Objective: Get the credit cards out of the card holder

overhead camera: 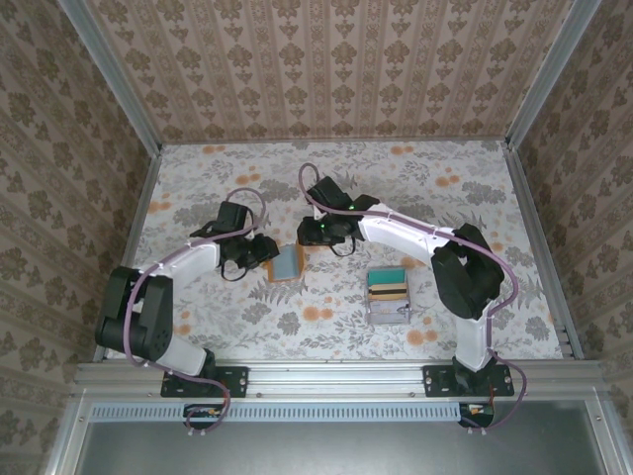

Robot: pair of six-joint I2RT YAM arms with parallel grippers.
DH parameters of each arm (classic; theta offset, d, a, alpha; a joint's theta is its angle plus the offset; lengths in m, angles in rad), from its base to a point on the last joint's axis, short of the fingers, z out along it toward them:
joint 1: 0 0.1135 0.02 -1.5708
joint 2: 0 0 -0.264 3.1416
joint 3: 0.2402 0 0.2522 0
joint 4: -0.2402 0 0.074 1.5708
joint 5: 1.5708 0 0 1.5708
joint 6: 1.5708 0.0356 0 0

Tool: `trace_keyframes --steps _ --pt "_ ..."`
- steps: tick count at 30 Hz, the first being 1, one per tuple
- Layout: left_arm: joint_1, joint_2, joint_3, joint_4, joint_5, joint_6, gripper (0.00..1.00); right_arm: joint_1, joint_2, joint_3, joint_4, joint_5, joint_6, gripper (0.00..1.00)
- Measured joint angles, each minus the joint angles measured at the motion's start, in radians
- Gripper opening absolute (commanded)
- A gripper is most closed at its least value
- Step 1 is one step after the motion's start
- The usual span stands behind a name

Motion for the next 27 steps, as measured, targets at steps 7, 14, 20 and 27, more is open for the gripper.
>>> trace_keyframes --steps 7,14,20,27 --pt "0.000 0.000 0.002 -0.001 -0.009 0.000 0.28 0.021 0.003 0.064 0.002 -0.045 -0.029 0.28" --pt "0.001 0.000 0.002 -0.001 -0.014 0.000 0.27 0.027 0.063 0.082 -0.002 -0.082 -0.032 0.22" --pt "-0.001 0.000 0.002 0.000 -0.014 0.000 0.26 0.025 0.092 0.058 -0.018 -0.075 -0.049 0.18" --pt "-0.042 -0.015 0.008 -0.008 -0.026 0.000 0.27 0.019 0.092 -0.021 -0.027 -0.053 -0.053 0.17"
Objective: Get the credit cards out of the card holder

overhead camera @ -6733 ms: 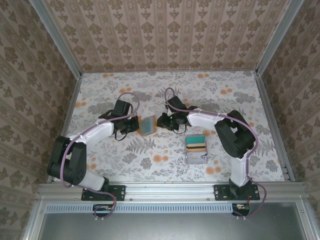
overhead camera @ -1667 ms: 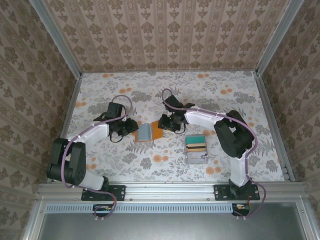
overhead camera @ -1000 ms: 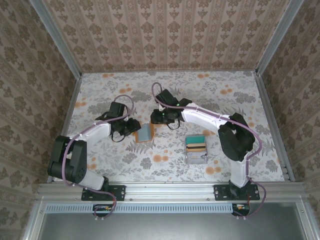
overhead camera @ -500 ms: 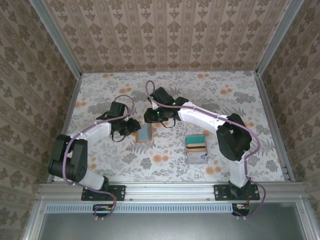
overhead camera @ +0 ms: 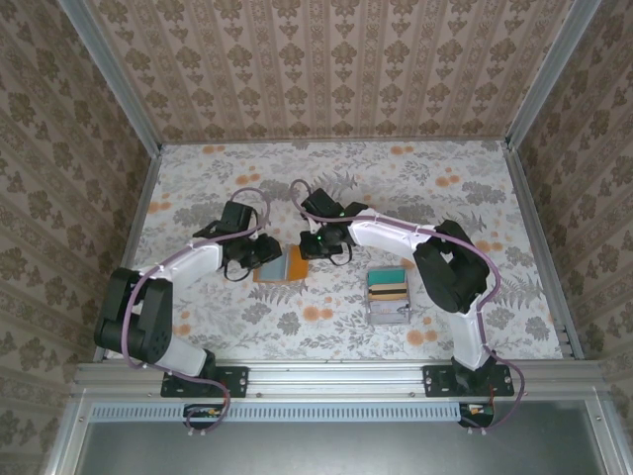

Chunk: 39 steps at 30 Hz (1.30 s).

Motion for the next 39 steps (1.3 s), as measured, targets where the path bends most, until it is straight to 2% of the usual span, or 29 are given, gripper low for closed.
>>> trace_keyframes --steps 10,23,39 --pt "-0.002 0.000 0.000 -0.026 -0.029 0.008 0.27 0.000 0.014 -0.014 0.002 0.008 -0.003 0.18" --pt "0.061 0.060 0.000 -0.026 -0.029 0.057 0.28 -0.001 0.068 -0.015 0.000 0.051 -0.026 0.18" --pt "0.062 0.067 -0.016 -0.023 -0.064 0.072 0.29 -0.006 0.074 -0.015 -0.003 0.060 -0.026 0.19"
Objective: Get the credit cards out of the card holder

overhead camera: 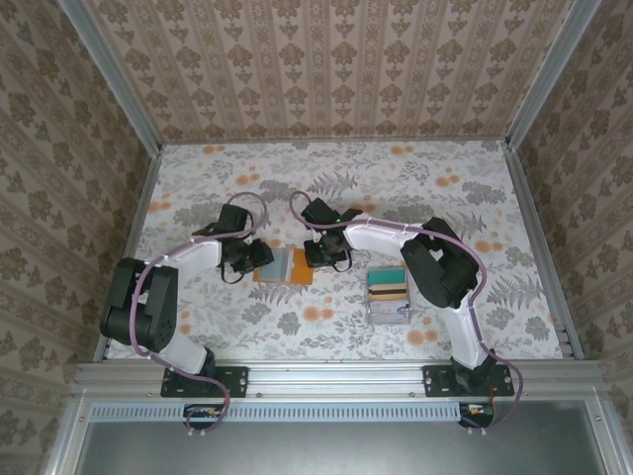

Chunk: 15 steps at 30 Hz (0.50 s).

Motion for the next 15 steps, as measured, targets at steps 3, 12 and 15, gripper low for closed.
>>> trace_keyframes --steps 3,12,15 --pt "0.000 -0.029 -0.021 -0.003 -0.030 0.000 0.29 0.000 0.000 0.000 0.000 0.000 0.000 0.19" --pt "0.000 -0.080 -0.055 0.000 -0.050 -0.001 0.30 0.000 0.006 0.010 -0.009 0.000 -0.001 0.19" --pt "0.000 -0.080 -0.060 0.002 -0.043 -0.004 0.30 0.000 0.008 0.021 -0.026 0.000 -0.005 0.19"
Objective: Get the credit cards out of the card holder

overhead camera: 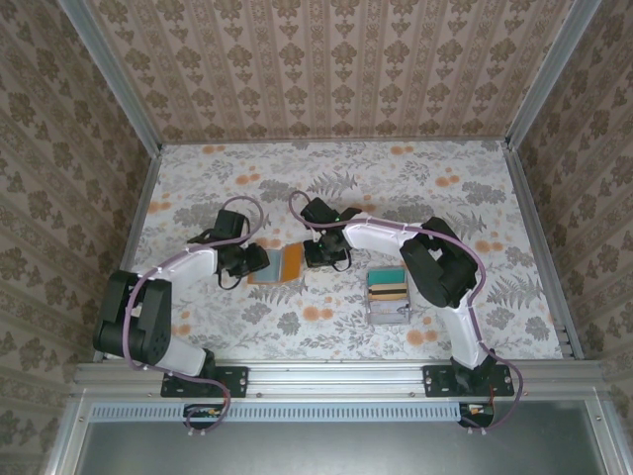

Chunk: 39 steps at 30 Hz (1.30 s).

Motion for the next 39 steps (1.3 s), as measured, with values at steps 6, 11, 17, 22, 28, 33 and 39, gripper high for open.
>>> trace_keyframes --steps 6,11,17,22,28,33,39 --pt "0.001 -0.024 0.000 -0.002 0.001 -0.003 0.31 0.000 -0.008 0.017 -0.023 0.012 -0.003 0.22" --pt "0.031 -0.072 0.000 -0.004 0.005 -0.013 0.31 0.008 -0.069 0.037 -0.026 0.010 -0.003 0.22" --pt "0.081 -0.100 -0.016 -0.001 0.015 -0.025 0.31 0.055 -0.110 0.122 -0.010 -0.031 -0.018 0.11" --pt "0.093 -0.103 -0.046 -0.001 0.028 -0.027 0.31 0.103 -0.057 0.193 -0.006 -0.081 -0.016 0.00" --pt "0.093 -0.103 -0.050 0.006 0.053 -0.027 0.31 0.093 0.080 0.207 -0.019 -0.082 0.009 0.00" --pt "0.087 -0.106 -0.050 0.014 0.069 -0.030 0.31 0.037 0.089 0.126 -0.009 -0.082 0.024 0.00" --pt "0.033 -0.106 -0.051 0.040 0.080 -0.053 0.32 -0.013 0.027 0.025 0.029 -0.076 0.016 0.00"
